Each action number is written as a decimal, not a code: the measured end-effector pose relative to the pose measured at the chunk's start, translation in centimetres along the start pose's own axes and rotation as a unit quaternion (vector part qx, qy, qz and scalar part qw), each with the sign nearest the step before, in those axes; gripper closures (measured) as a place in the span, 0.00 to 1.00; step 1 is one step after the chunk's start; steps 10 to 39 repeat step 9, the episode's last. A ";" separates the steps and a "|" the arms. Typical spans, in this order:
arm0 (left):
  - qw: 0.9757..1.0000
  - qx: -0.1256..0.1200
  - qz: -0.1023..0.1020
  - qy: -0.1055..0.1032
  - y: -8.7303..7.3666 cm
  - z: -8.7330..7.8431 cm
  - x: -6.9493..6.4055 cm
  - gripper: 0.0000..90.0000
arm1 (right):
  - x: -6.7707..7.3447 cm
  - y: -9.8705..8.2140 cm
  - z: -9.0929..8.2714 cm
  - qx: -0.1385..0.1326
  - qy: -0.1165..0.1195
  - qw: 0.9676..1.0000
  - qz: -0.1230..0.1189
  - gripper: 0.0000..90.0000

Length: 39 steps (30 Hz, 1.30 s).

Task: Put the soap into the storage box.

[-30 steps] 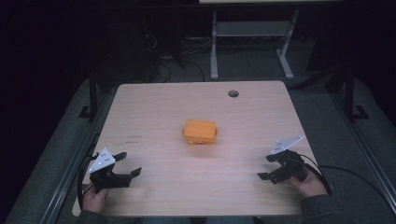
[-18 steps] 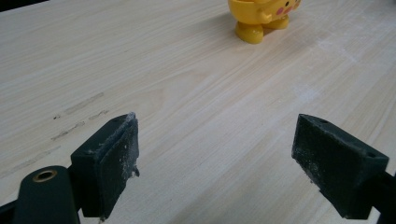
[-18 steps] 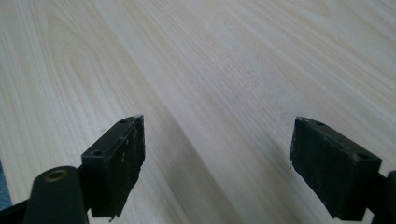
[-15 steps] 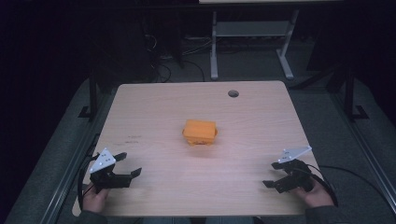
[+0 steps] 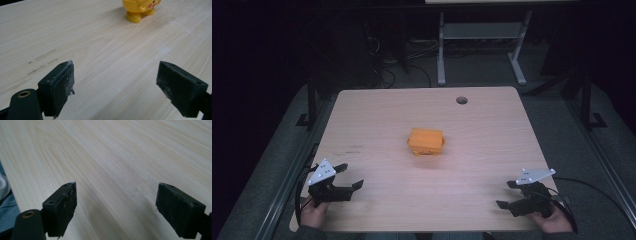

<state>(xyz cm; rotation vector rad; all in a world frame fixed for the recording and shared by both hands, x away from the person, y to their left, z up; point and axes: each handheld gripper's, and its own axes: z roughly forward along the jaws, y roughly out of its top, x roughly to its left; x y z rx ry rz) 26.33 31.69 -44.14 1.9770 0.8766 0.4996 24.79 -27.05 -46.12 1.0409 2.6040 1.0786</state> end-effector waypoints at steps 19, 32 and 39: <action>1.000 -0.001 -0.001 0.000 0.0 0.0 -0.1 0.16 | 1.2 -1.0 -0.8 -0.038 -0.029 0.999 0.016 0.16; 1.000 -0.001 -0.001 0.000 0.0 0.0 -0.1 0.16 | 1.2 -1.0 -0.8 -0.038 -0.029 0.999 0.016 0.16; 1.000 -0.001 -0.001 0.000 0.0 0.0 -0.1 0.16 | 1.2 -1.0 -0.8 -0.038 -0.029 0.999 0.016 0.16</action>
